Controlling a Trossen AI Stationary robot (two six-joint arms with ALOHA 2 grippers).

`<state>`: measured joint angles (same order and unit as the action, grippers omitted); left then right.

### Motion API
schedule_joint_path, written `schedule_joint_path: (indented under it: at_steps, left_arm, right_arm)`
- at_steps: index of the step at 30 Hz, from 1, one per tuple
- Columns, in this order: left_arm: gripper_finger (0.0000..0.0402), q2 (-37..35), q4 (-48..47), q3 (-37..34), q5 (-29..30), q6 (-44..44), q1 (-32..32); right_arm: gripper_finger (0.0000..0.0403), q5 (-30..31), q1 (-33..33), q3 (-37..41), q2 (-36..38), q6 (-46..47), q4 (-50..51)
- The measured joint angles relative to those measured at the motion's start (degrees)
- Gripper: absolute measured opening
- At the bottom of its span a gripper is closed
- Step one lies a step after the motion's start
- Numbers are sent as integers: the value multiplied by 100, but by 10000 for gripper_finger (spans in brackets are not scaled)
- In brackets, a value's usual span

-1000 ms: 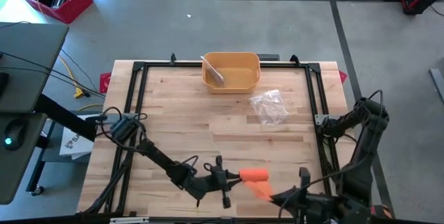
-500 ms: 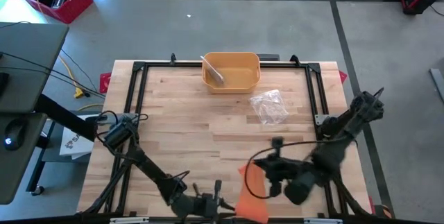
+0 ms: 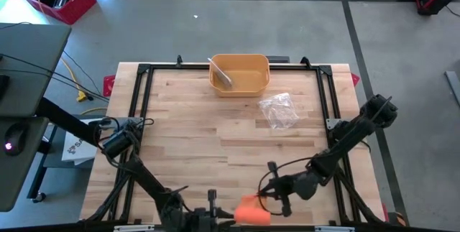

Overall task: Roll bandage
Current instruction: Roll the orange bandage

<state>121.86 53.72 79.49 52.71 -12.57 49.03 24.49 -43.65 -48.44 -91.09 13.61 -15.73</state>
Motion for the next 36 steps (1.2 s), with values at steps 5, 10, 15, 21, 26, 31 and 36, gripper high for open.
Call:
schedule_joint_path:
  at_steps: [5, 10, 15, 21, 26, 31, 36]
  left_arm:
    - [7, 0, -173, 2, 293, 17, -85]
    - [7, 0, -1293, 2, 355, 1004, -274]
    - [7, 0, -2336, 2, 388, 2015, -519]
    - [7, 0, -2806, 0, 238, 2585, -609]
    - [7, 0, -2696, -1, 223, 3004, -543]
    - [7, 0, -2508, -1, 189, 3421, -428]
    - [7, 9, -2484, -1, 186, 3640, -398]
  right_arm:
    - [0, -16, -77, 505, 0, -203, -1155]
    - [0, -158, -82, 684, -2, 269, -870]
    - [16, -70, -82, 888, -52, 653, -649]
    - [96, -33, 6, 1013, -114, 1289, -218]
    - [154, -33, -11, 1016, 78, 1335, -103]
    - [166, -35, -40, 1014, 497, 1536, 285]
    - [166, -78, -44, 1014, 729, 1604, 476]
